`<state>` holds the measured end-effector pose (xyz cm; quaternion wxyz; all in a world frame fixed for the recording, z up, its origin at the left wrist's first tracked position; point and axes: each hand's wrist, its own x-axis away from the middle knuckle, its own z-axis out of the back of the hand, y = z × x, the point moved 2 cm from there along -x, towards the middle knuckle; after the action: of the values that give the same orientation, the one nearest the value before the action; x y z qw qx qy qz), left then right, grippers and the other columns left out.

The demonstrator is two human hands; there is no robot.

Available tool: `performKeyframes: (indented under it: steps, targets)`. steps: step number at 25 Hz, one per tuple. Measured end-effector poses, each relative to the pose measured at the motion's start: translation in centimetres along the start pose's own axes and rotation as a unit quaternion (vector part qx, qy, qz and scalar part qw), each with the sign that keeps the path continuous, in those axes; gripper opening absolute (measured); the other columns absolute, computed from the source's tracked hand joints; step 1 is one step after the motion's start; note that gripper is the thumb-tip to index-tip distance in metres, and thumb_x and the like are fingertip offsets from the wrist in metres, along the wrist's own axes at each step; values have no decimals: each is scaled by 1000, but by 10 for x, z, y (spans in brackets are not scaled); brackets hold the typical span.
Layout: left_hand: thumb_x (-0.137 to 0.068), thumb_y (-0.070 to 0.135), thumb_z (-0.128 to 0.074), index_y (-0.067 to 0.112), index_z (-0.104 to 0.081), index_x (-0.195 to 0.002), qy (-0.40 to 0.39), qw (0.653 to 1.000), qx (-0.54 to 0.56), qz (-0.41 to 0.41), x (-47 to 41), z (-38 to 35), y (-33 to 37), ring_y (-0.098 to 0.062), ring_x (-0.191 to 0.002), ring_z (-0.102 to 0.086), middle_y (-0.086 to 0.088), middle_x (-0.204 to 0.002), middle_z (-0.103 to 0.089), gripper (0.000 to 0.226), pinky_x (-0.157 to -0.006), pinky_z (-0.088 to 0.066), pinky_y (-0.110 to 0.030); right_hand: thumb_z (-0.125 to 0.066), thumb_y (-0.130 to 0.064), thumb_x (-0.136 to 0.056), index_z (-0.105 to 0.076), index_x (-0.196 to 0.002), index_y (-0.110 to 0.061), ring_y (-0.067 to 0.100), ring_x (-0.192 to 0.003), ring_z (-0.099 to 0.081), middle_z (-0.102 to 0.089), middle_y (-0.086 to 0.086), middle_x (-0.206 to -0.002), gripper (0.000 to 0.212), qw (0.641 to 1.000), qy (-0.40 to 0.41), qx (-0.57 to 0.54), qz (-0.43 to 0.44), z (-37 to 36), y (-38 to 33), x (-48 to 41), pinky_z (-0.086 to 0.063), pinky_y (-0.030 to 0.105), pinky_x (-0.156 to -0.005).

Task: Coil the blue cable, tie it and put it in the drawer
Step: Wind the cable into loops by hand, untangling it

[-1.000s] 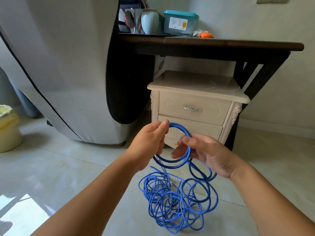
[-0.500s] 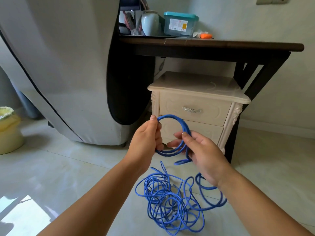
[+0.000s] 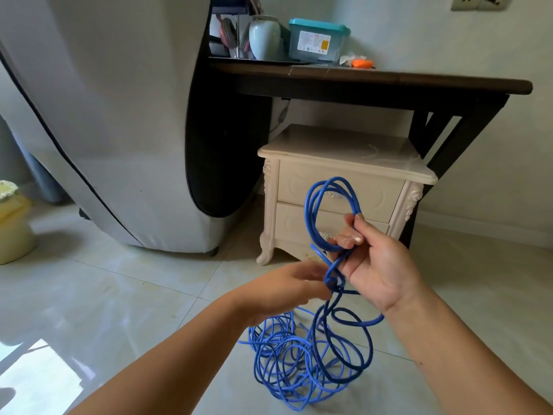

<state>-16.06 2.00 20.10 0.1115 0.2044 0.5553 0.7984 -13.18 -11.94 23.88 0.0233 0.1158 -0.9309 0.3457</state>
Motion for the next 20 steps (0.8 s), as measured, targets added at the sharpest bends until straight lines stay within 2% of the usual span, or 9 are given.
performKeyframes:
  steps: [1,3,6,10,12,14,16,18,20]
  targets:
    - [-85,33,-69,34,-62,-123,-8,1000,-28,-3,1,-2,1,-14,-109,-65,7,-118,-66,39,-101,-51,-37,-39,-19,-104,-54,-86,-10,9,-43,-42,-35,-5,-50,25,1000,7,-11,-1,2,-2,0,-54,31,-70]
    - [-91,32,-69,31,-57,-127,-11,1000,12,-8,3,-2,2,-18,-103,-70,3,-116,-65,38,-94,-56,-37,-39,-20,-104,-54,-87,-11,7,-42,-42,-36,-6,-50,24,999,21,-30,-4,4,-7,-1,-52,30,-77]
    - [-97,27,-60,32,-59,-122,-24,994,104,-8,4,2,5,-17,-101,-70,0,-118,-67,26,-88,-58,-33,-39,-20,-103,-54,-86,-10,6,-42,-42,-36,-7,-48,25,997,39,-70,-13,8,-16,-2,-58,26,-63]
    - [-89,36,-68,31,-58,-129,-45,998,29,-16,1,8,0,-16,-107,-67,6,-111,-68,42,-91,-55,-30,-38,-20,-104,-55,-86,-11,5,-42,-42,-37,-8,-47,26,994,57,-93,-14,16,-26,-4,-58,26,-55]
    - [-82,31,-75,31,-60,-123,-23,995,-89,-40,0,7,0,-9,-101,-66,11,-110,-66,43,-87,-53,-22,-37,-20,-104,-55,-86,-11,5,-43,-43,-37,-7,-47,27,994,61,-88,-5,17,-27,-3,-58,25,-60]
    - [-86,10,-68,26,-66,-113,73,960,-251,-98,-4,7,2,-7,-92,-61,13,-103,-63,31,-77,-51,-15,-39,-20,-104,-55,-86,-11,6,-44,-42,-37,-7,-47,26,995,67,-71,14,16,-29,-1,-55,27,-70]
    - [-88,3,-62,23,-74,-100,185,915,-321,-161,-5,12,3,-8,-89,-55,11,-95,-59,26,-76,-46,-21,-40,-21,-104,-54,-85,-11,6,-44,-41,-37,-7,-48,26,996,70,-44,33,14,-32,0,-50,29,-74]
    - [-88,19,-70,27,-73,-100,303,865,-344,-202,-6,18,3,-10,-92,-50,12,-96,-56,14,-81,-43,-26,-41,-21,-104,-54,-85,-11,6,-43,-41,-37,-6,-48,26,996,70,-17,50,14,-33,1,-51,29,-70]
    - [-83,46,-73,26,-61,-99,406,843,-308,-172,-3,23,5,-11,-78,-50,11,-87,-53,28,-69,-45,-27,-41,-21,-105,-53,-85,-10,7,-42,-42,-38,-5,-48,26,995,71,-2,63,14,-31,1,-56,29,-63]
